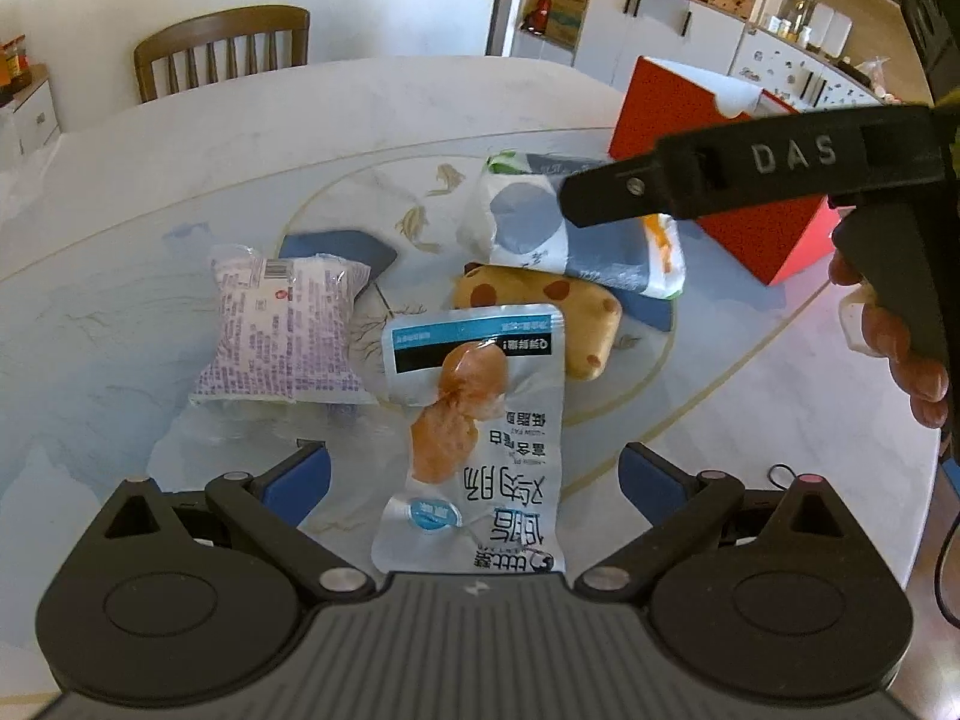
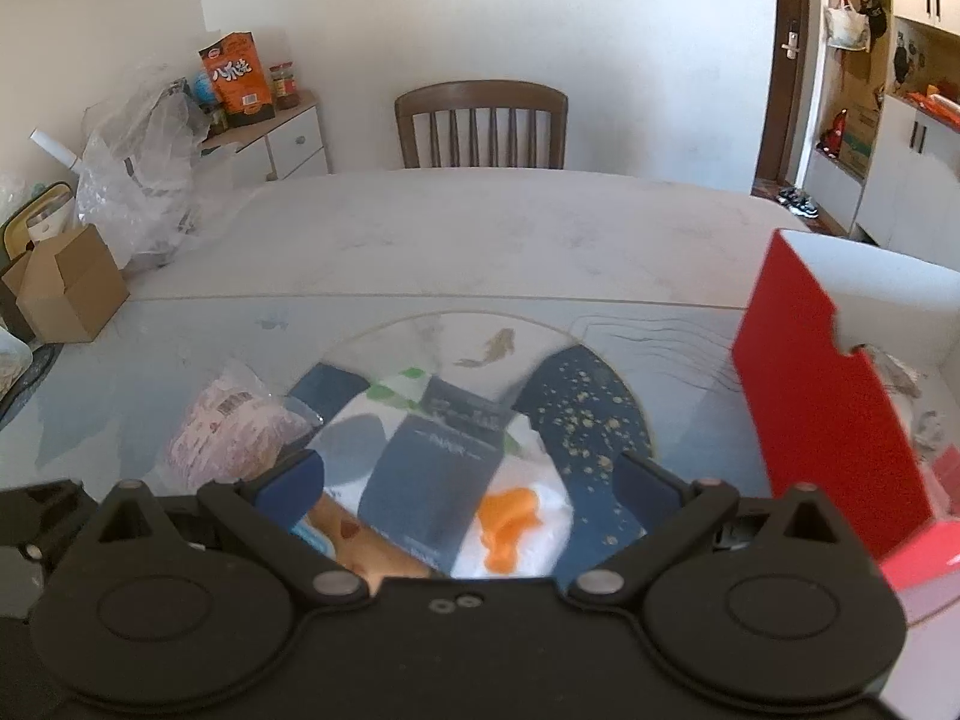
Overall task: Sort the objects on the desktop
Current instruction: 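Grasp the white sausage-snack packet with the left gripper while the right grasps the grey-orange printed bag, then lift and carry the sausage packet and printed bag over the red shoebox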
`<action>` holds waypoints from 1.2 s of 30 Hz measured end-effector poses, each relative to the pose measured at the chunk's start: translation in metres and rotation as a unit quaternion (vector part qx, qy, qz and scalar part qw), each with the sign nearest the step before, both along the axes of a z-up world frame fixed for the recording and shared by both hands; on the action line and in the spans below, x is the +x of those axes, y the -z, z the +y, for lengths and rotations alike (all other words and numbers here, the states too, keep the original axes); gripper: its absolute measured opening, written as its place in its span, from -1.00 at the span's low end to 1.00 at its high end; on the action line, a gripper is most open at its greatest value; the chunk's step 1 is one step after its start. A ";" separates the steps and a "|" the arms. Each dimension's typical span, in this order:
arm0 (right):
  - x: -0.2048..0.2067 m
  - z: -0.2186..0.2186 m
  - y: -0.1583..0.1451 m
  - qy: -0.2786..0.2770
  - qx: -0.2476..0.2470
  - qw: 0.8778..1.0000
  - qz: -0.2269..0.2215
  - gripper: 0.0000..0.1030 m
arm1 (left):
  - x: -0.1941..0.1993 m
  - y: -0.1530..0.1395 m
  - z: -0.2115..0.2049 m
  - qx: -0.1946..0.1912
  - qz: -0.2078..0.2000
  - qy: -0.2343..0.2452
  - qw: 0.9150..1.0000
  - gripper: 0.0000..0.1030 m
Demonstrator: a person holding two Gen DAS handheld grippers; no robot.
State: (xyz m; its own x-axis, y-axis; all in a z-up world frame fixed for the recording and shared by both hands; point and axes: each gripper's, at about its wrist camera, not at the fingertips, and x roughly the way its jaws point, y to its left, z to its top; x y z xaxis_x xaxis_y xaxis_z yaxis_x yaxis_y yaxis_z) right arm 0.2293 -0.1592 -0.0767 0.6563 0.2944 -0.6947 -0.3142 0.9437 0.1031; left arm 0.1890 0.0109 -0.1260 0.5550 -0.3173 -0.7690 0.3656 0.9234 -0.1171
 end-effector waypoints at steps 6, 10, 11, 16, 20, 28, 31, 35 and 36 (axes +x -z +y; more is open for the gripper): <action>0.012 0.012 0.012 -0.016 -0.005 1.000 0.012 0.99 | 0.004 0.008 -0.005 0.010 0.002 -0.006 1.000 0.99; 0.019 0.017 0.020 -0.024 -0.010 0.999 0.024 0.99 | 0.006 0.009 -0.009 0.015 -0.006 0.000 1.000 0.98; 0.021 0.017 0.022 -0.025 -0.011 0.999 0.027 0.99 | 0.006 0.010 -0.010 0.017 -0.008 0.000 1.000 0.97; 0.024 0.015 0.025 -0.025 -0.005 0.999 0.040 0.80 | 0.006 0.011 -0.012 0.026 -0.019 0.000 0.999 0.79; 0.026 0.012 0.025 -0.024 0.004 0.999 0.045 0.64 | 0.004 0.010 -0.013 0.034 -0.028 0.005 0.999 0.47; 0.024 0.007 0.020 -0.034 0.009 0.998 0.045 0.13 | 0.003 0.006 -0.013 0.035 -0.029 0.002 0.999 0.18; 0.021 0.004 0.018 -0.036 0.013 0.998 0.043 -0.13 | 0.004 0.004 -0.011 0.029 -0.024 -0.001 0.999 0.18; 0.017 0.001 0.015 -0.036 0.010 0.999 0.037 -0.27 | 0.004 0.001 -0.010 0.031 -0.024 -0.003 0.999 0.18; 0.016 0.000 0.013 -0.034 0.010 0.999 0.035 -0.27 | 0.004 -0.001 -0.011 0.031 -0.024 -0.004 0.999 0.18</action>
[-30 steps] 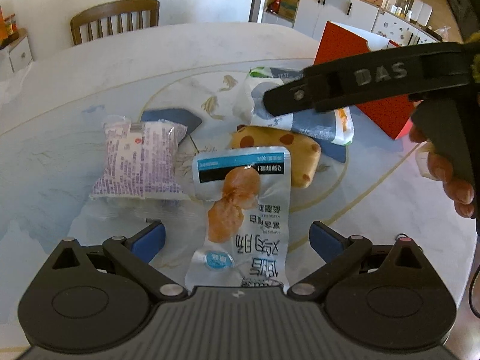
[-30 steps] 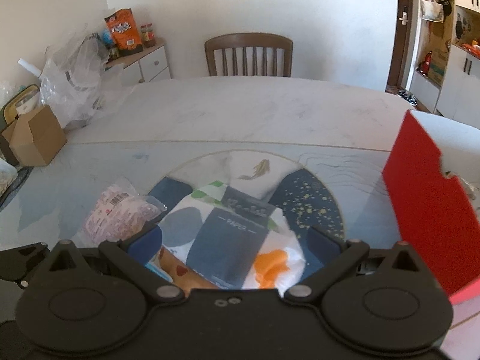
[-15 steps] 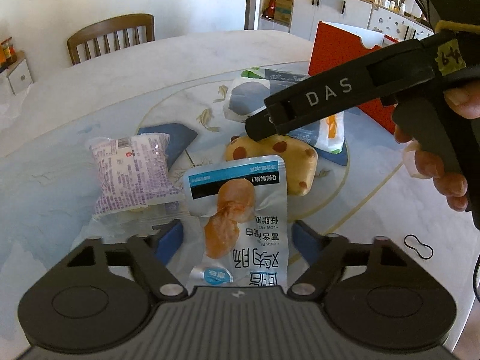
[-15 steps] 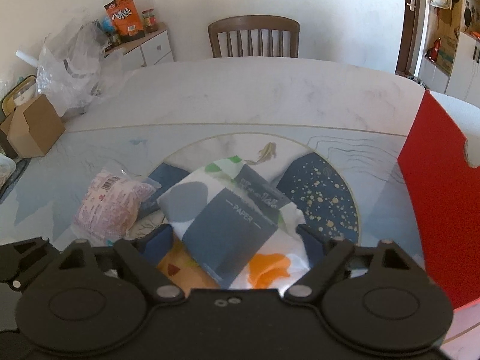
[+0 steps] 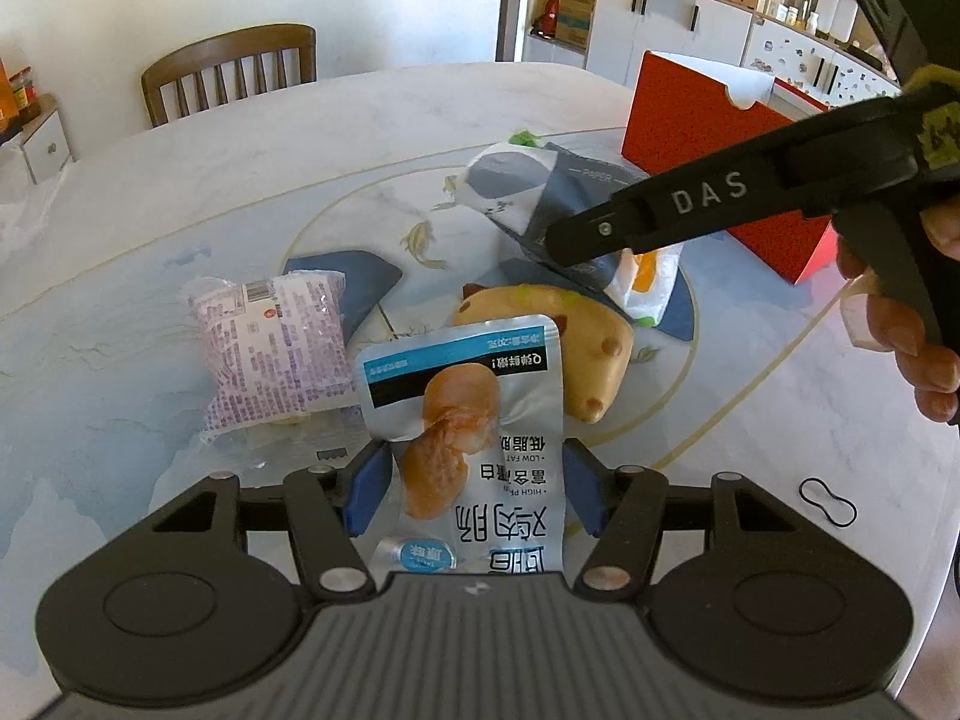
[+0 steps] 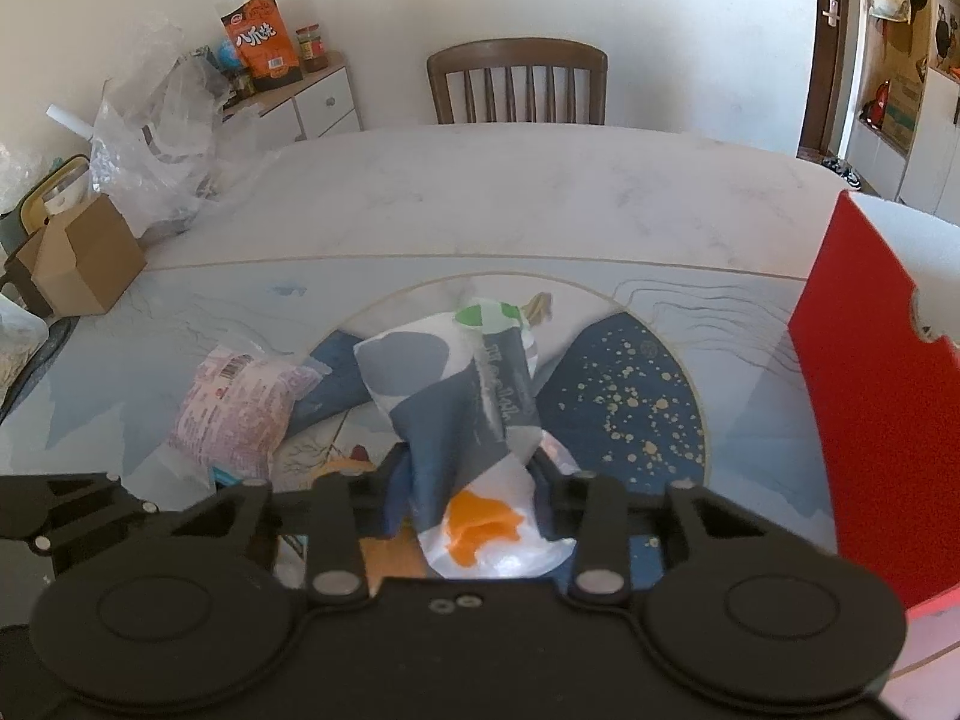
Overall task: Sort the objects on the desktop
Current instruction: 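Lift and carry the sausage packet and printed bag over the red shoebox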
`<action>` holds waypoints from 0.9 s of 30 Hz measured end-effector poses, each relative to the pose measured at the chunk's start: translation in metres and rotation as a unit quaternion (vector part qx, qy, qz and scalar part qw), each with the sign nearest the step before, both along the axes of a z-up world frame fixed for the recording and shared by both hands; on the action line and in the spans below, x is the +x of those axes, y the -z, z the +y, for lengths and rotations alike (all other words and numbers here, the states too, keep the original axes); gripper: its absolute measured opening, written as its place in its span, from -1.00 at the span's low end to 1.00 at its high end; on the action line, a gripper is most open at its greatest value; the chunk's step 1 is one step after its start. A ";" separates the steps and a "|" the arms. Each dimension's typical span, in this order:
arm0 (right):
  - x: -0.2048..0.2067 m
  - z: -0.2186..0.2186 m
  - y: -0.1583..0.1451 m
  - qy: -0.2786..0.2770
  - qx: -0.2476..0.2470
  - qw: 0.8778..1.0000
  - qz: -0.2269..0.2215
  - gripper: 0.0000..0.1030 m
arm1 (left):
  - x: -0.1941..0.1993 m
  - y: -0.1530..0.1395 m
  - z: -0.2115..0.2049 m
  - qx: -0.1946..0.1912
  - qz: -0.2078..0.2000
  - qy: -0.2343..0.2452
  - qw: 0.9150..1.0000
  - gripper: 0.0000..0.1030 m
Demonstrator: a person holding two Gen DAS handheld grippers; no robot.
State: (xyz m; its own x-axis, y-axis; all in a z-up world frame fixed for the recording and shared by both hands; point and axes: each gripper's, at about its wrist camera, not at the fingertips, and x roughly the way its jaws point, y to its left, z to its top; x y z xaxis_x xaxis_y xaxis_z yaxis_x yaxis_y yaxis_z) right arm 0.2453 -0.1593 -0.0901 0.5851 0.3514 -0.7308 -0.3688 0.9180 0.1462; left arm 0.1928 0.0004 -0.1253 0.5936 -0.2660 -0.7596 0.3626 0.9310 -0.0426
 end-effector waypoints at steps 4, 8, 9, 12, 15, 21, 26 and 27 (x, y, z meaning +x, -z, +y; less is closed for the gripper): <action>-0.004 -0.005 -0.005 0.007 0.000 1.000 -0.005 -0.28 | -0.002 -0.006 0.000 -0.001 -0.001 -0.005 1.000 0.18; -0.010 -0.010 -0.010 0.010 0.002 1.000 -0.008 -0.28 | -0.005 -0.013 0.001 -0.005 0.000 -0.010 1.000 0.18; -0.011 -0.012 -0.011 0.011 0.004 1.000 -0.009 -0.28 | -0.006 -0.014 0.001 -0.007 -0.001 -0.011 1.000 0.18; -0.014 -0.017 -0.016 0.014 0.006 1.000 -0.011 -0.28 | -0.007 -0.020 0.000 -0.012 -0.005 -0.013 1.000 0.18; -0.018 -0.022 -0.020 0.018 0.011 1.000 -0.013 -0.28 | -0.008 -0.027 -0.001 -0.018 -0.008 -0.015 1.000 0.18; -0.030 -0.034 -0.030 0.022 0.020 0.999 -0.018 -0.28 | -0.008 -0.044 -0.005 -0.024 -0.010 -0.024 0.999 0.18; -0.040 -0.049 -0.041 0.028 0.030 0.999 -0.024 -0.28 | -0.012 -0.059 -0.011 -0.034 -0.016 -0.021 0.999 0.18; -0.043 -0.052 -0.044 0.028 0.032 0.999 -0.026 -0.28 | -0.014 -0.061 -0.012 -0.037 -0.017 -0.020 0.999 0.18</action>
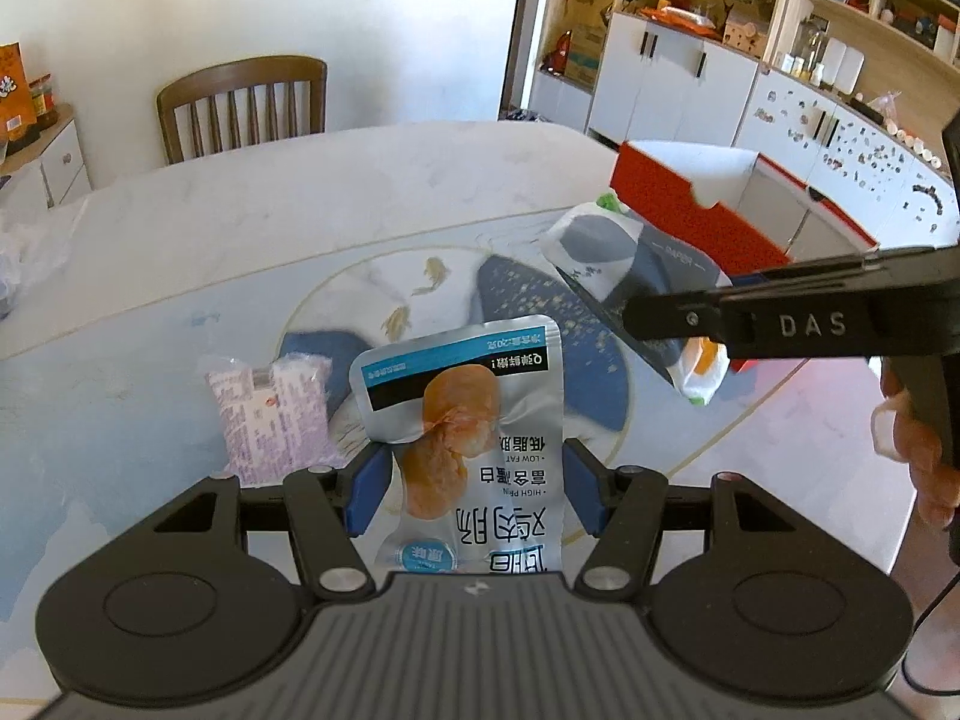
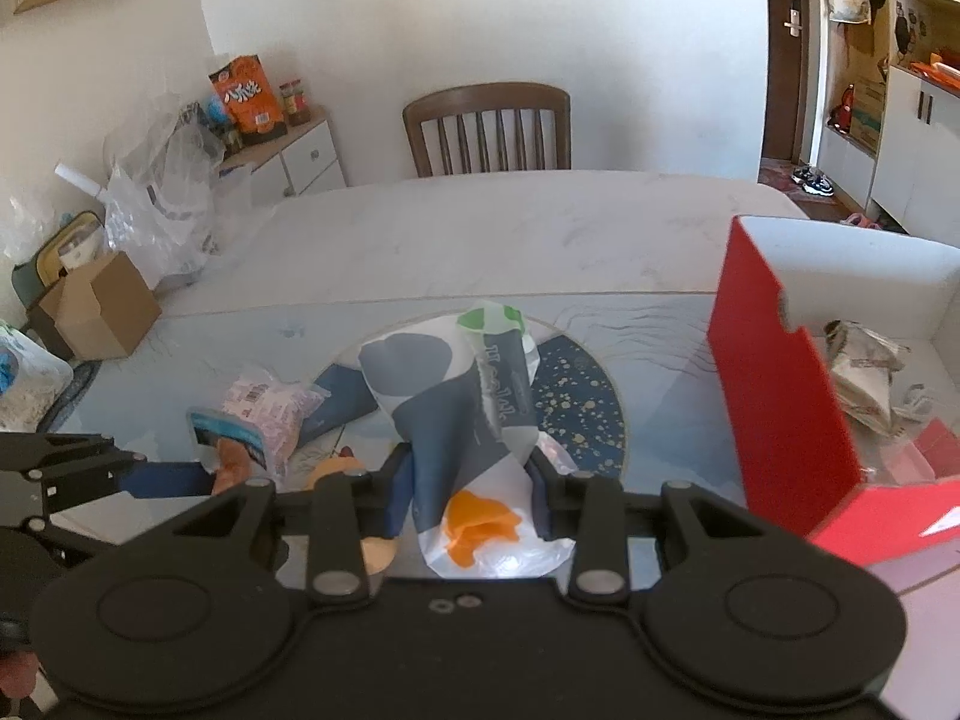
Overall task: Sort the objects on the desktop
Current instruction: 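Lift and carry the sausage packet and printed bag over the red shoebox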
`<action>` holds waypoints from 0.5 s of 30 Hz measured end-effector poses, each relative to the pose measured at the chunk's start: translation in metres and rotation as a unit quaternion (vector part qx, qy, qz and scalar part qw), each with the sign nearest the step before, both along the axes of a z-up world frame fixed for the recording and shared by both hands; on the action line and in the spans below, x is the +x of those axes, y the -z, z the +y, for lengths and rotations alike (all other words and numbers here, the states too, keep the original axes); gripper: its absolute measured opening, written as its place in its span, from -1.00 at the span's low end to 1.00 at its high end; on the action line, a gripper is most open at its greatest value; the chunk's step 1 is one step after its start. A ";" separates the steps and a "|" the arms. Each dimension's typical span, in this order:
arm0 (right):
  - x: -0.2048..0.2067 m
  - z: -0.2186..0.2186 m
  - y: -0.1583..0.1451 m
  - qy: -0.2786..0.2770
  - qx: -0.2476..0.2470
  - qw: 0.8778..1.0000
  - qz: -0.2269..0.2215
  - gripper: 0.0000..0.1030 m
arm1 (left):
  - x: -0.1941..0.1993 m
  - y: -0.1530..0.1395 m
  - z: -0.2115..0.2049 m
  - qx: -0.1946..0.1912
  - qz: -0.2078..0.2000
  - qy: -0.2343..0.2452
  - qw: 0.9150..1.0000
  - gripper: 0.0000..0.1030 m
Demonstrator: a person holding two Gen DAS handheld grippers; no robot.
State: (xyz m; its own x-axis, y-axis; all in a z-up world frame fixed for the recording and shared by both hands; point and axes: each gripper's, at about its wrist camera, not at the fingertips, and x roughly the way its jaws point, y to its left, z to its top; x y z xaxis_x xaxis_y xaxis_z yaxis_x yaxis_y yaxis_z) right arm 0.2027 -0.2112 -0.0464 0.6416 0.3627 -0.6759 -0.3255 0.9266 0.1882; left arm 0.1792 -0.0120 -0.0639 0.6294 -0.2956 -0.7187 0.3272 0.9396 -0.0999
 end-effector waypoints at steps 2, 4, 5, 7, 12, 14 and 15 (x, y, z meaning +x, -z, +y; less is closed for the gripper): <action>-0.003 -0.006 -0.005 0.003 0.003 1.000 -0.003 -0.28 | 0.000 -0.005 -0.004 -0.004 0.000 0.002 1.000 0.18; -0.006 -0.014 -0.009 0.005 0.006 1.000 -0.004 -0.28 | -0.001 -0.011 -0.009 -0.007 -0.001 0.004 1.000 0.18; -0.007 -0.018 -0.011 0.006 0.007 1.000 -0.004 -0.28 | 0.000 -0.014 -0.012 -0.008 -0.002 0.006 1.000 0.18; -0.009 -0.025 -0.016 0.009 0.008 1.000 -0.005 -0.28 | 0.001 -0.021 -0.018 -0.010 -0.006 0.011 1.000 0.18; -0.011 -0.049 -0.029 0.012 0.004 1.000 -0.010 -0.28 | 0.007 -0.038 -0.034 -0.020 -0.013 0.024 0.999 0.18; -0.010 -0.059 -0.035 0.017 0.000 1.000 -0.013 -0.28 | 0.011 -0.043 -0.042 -0.022 -0.016 0.031 0.999 0.18; -0.009 -0.064 -0.037 0.020 -0.003 1.000 -0.016 -0.28 | 0.013 -0.046 -0.047 -0.022 -0.018 0.035 0.999 0.18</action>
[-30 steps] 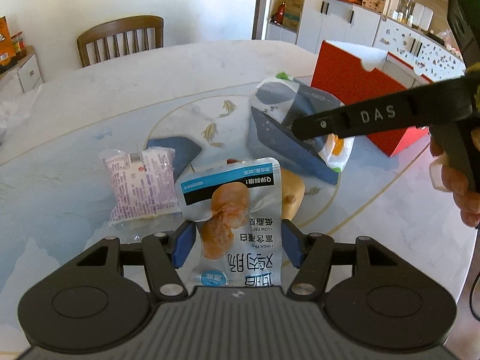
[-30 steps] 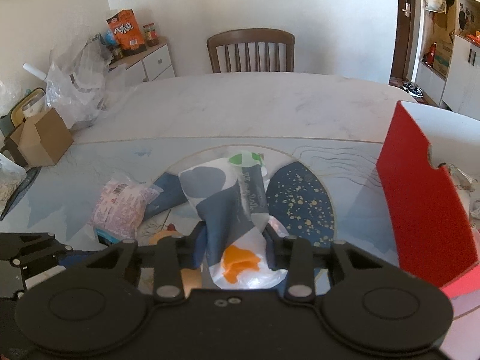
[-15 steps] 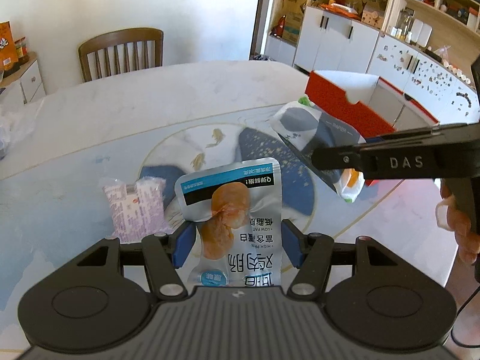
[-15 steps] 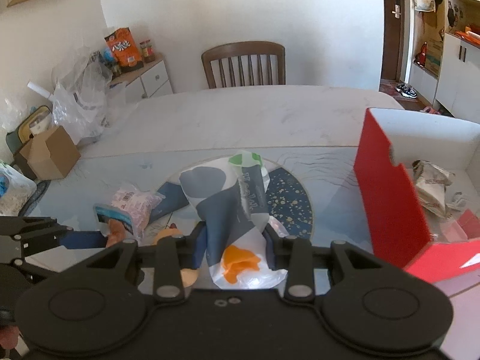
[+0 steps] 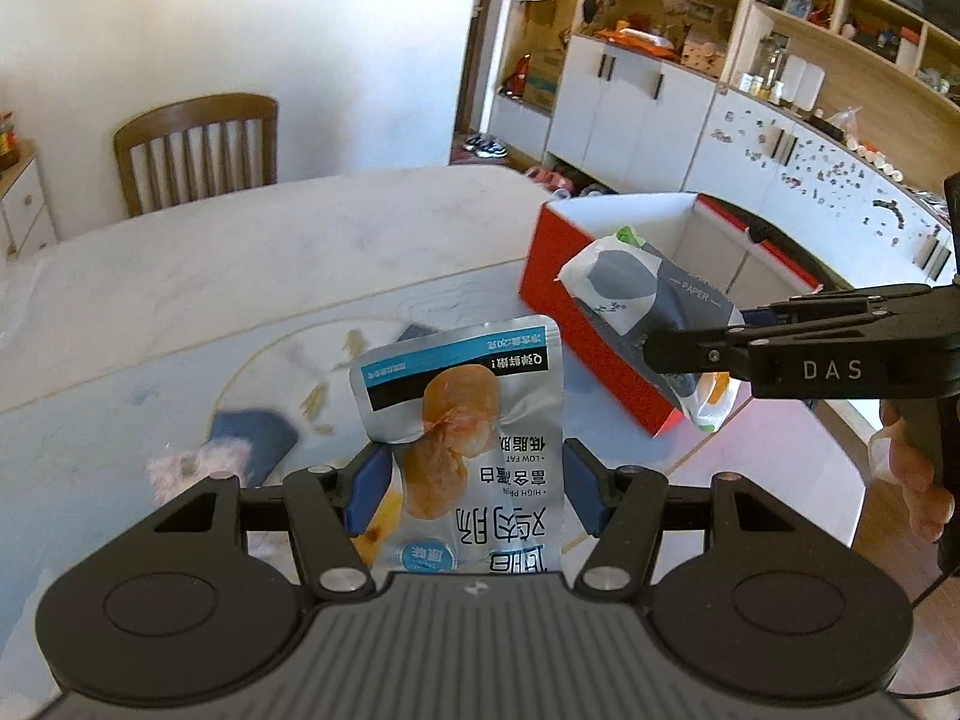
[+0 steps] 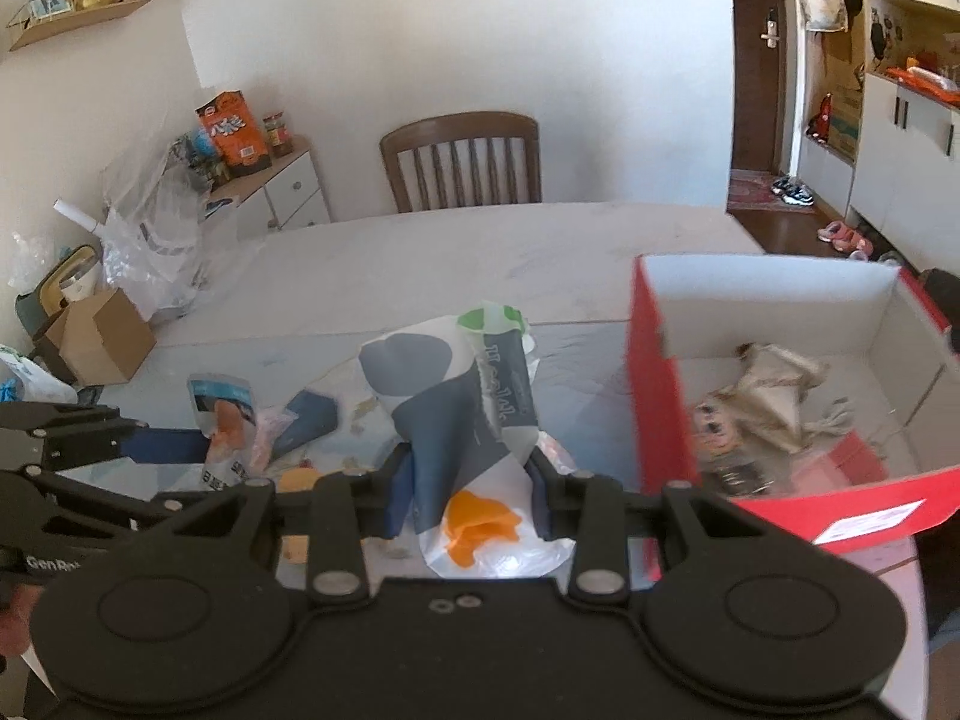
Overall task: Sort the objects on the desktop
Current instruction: 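Lift and carry the sausage packet and printed bag over the red shoebox, then lower both held items into the shoebox and open both grippers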
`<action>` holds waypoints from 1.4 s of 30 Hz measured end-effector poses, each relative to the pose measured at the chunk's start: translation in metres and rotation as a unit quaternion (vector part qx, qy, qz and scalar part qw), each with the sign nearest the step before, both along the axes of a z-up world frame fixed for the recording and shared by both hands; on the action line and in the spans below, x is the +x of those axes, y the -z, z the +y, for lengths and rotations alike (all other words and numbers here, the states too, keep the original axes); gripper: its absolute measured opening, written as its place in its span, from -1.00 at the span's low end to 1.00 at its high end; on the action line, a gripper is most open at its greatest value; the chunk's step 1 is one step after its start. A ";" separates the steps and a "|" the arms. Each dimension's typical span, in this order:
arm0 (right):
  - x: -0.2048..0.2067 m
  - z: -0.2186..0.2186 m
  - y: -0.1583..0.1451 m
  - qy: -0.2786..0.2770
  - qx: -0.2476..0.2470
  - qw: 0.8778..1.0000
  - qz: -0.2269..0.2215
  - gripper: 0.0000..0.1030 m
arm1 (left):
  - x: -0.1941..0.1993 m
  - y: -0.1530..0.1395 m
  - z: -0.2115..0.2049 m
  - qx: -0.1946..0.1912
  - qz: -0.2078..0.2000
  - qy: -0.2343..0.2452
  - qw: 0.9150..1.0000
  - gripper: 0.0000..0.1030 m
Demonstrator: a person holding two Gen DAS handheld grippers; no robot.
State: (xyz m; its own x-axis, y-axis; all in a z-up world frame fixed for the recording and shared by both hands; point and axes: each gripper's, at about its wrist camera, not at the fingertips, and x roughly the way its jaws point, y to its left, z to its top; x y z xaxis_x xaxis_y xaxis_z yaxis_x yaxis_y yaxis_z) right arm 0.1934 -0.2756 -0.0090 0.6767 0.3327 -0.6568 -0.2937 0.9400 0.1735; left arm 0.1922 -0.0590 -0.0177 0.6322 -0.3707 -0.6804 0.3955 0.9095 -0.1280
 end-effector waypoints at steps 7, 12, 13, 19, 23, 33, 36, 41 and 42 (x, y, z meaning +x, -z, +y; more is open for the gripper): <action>0.014 -0.045 -0.013 0.025 -0.015 1.000 -0.009 -0.28 | 0.017 -0.010 -0.031 -0.008 -0.003 0.009 1.000 0.18; 0.026 -0.077 -0.015 0.037 -0.026 0.999 -0.015 -0.28 | 0.029 -0.014 -0.056 -0.006 -0.006 0.012 1.000 0.18; 0.028 -0.084 -0.014 0.039 -0.027 0.999 -0.014 -0.28 | 0.031 -0.015 -0.061 -0.005 -0.006 0.013 1.000 0.18; 0.044 -0.118 -0.010 0.052 -0.027 0.998 -0.012 -0.28 | 0.045 -0.020 -0.088 -0.004 -0.006 0.018 1.000 0.18; 0.050 -0.139 -0.008 0.061 -0.029 0.998 -0.012 -0.28 | 0.055 -0.023 -0.105 -0.001 -0.007 0.024 1.000 0.18; 0.066 -0.191 0.003 0.100 -0.033 0.994 -0.001 -0.27 | 0.086 -0.023 -0.168 0.014 0.006 0.065 0.998 0.18; 0.073 -0.203 0.008 0.107 -0.034 0.994 0.006 -0.27 | 0.096 -0.020 -0.191 0.021 0.010 0.083 0.996 0.18; 0.092 -0.215 0.022 0.110 -0.028 0.993 0.025 -0.27 | 0.107 -0.009 -0.225 0.042 0.014 0.112 0.993 0.18; 0.097 -0.216 0.024 0.110 -0.027 0.993 0.029 -0.27 | 0.110 -0.005 -0.232 0.050 0.017 0.116 0.992 0.18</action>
